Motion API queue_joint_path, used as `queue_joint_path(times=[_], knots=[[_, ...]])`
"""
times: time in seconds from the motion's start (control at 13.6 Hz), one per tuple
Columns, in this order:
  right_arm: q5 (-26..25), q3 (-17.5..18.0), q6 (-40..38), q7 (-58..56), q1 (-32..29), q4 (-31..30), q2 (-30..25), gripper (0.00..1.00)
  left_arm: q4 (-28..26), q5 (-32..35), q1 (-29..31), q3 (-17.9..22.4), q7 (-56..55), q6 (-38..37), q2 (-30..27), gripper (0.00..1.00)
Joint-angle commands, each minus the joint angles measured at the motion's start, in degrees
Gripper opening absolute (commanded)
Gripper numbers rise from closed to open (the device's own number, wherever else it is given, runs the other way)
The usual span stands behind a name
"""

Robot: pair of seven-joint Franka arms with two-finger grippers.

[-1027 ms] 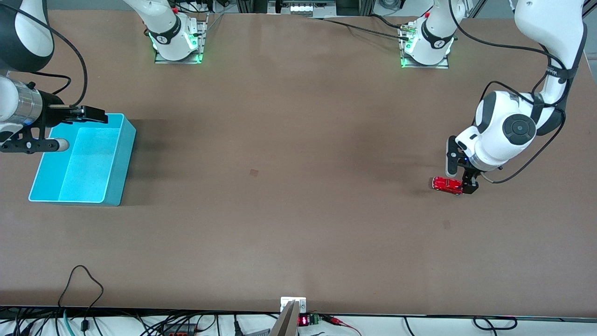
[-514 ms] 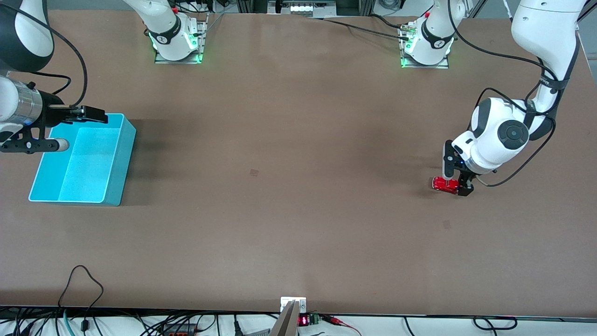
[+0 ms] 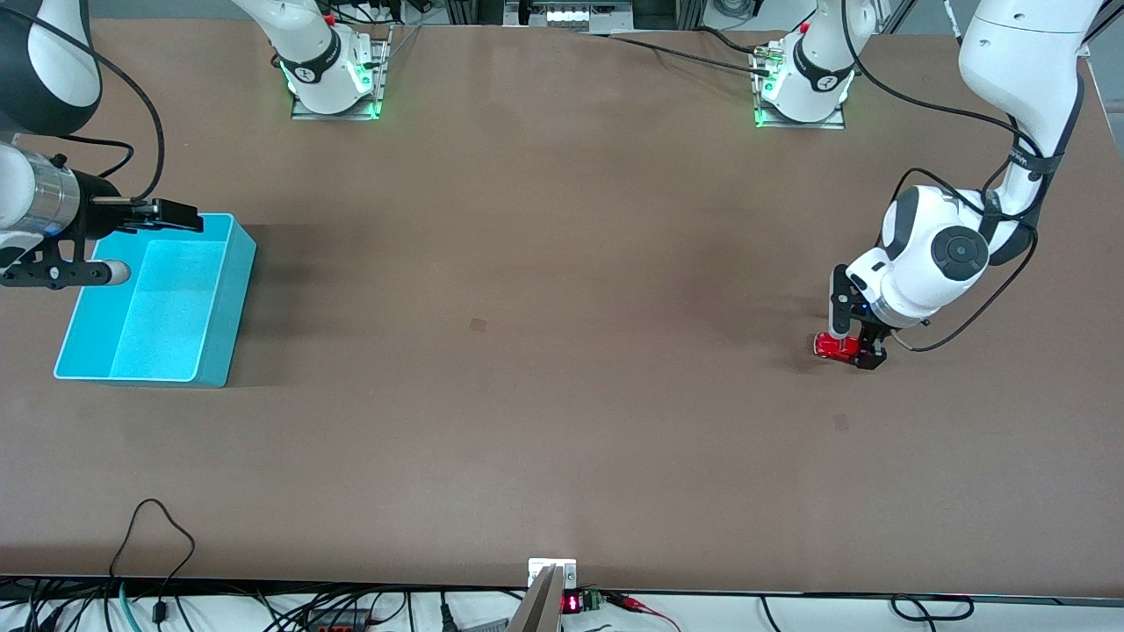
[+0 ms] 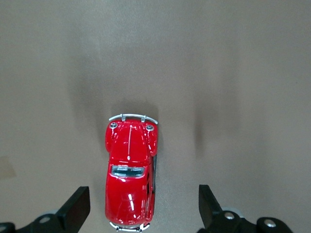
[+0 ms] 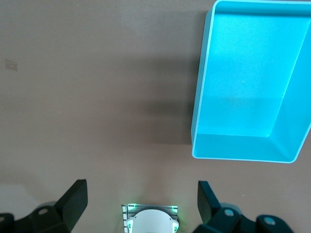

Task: Wind red beetle toy and store in blue box

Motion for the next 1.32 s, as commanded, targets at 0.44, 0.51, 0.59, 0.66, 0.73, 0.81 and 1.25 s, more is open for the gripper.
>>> queue_joint_path(times=[0.44,0.51,0.59,0.66,0.73,0.81,1.25], knots=[[0.2,-0.1,-1.2,-0.7,-0.1,1.2,0.4,1.00,0.0,0.2,2.1,-0.8,0.4,2.3,1.4,0.92],[0.2,-0.1,-1.2,-0.7,-0.1,1.2,0.4,1.00,0.0,0.2,2.1,-0.8,0.4,2.4,1.5,0.91],[0.2,-0.1,-1.2,-0.7,-0.1,1.2,0.4,1.00,0.0,0.2,2.1,-0.8,0.4,2.4,1.5,0.90],[0.2,-0.1,-1.2,-0.7,-0.1,1.2,0.4,1.00,0.0,0.3,2.1,-0.8,0.4,2.5,1.5,0.89],[0.2,-0.1,-1.2,-0.7,-0.1,1.2,0.4,1.00,0.0,0.3,2.1,-0.8,0.4,2.5,1.5,0.86],[0.2,-0.1,-1.2,-0.7,-0.1,1.2,0.4,1.00,0.0,0.3,2.1,-0.8,0.4,2.5,1.5,0.80],[0.2,-0.1,-1.2,-0.7,-0.2,1.2,0.4,1.00,0.0,0.3,2.1,-0.9,0.4,2.5,1.4,0.44]])
